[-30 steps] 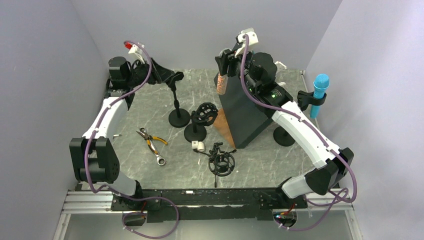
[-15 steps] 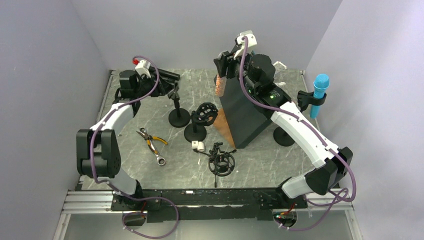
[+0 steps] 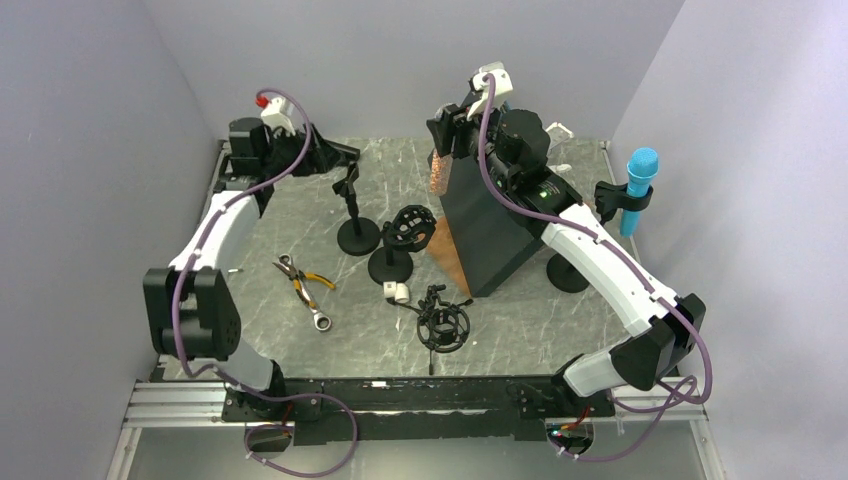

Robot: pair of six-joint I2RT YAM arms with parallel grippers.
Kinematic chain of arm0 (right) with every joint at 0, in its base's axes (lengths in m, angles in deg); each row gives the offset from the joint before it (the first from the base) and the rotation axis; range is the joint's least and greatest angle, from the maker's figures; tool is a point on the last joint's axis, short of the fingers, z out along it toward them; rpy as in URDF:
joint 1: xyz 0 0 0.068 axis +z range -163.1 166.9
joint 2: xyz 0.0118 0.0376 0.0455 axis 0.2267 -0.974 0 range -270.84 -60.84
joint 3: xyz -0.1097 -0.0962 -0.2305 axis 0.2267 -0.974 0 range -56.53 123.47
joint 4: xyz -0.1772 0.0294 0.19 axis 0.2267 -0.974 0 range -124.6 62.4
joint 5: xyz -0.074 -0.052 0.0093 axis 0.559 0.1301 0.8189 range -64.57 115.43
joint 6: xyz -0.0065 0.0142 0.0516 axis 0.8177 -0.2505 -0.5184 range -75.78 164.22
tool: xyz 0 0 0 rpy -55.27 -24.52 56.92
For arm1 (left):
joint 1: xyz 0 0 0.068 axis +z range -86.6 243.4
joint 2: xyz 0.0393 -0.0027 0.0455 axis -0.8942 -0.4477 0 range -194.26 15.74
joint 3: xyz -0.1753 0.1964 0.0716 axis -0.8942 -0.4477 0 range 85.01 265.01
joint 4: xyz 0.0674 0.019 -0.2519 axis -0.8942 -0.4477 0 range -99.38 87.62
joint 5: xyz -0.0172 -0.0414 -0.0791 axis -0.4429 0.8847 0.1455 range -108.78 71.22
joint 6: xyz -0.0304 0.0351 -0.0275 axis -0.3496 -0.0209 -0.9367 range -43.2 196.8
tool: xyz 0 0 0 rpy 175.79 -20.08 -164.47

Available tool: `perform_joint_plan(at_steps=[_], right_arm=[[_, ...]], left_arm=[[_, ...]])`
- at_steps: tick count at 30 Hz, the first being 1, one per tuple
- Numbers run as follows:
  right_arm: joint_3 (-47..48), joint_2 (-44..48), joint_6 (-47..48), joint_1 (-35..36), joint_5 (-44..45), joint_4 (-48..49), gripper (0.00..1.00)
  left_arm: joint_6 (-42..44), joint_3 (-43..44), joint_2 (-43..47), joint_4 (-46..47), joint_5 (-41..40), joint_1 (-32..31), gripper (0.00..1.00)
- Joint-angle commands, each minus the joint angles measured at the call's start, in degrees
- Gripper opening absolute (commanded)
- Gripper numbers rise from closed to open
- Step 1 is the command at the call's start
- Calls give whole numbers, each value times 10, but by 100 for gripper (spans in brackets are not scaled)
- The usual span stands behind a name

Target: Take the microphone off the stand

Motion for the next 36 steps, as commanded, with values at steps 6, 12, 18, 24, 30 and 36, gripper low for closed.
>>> perform_joint_plan(at_steps=[6,12,18,24,30,36], right_arm=[[59,22,-44,-1,-46,-15,0],[65,40,-85,-1,-85,-15,0],[55,60,-113,0,-122,-2,0],[37,74,-121,0,-125,4,0],[34,79,-125,0,-134,2,0],[23,91,-119,0,-127,-2,0]], left_arm=[[28,-10,172,175,85,-110,88],[186,13,194,139,19,-252,92],[284,41,170,101,-147,-338,93],[288,70,137,93,-200,-373,93],[264,114,98,76,-210,-388,84],[246,160,71,42,-212,-389,54]])
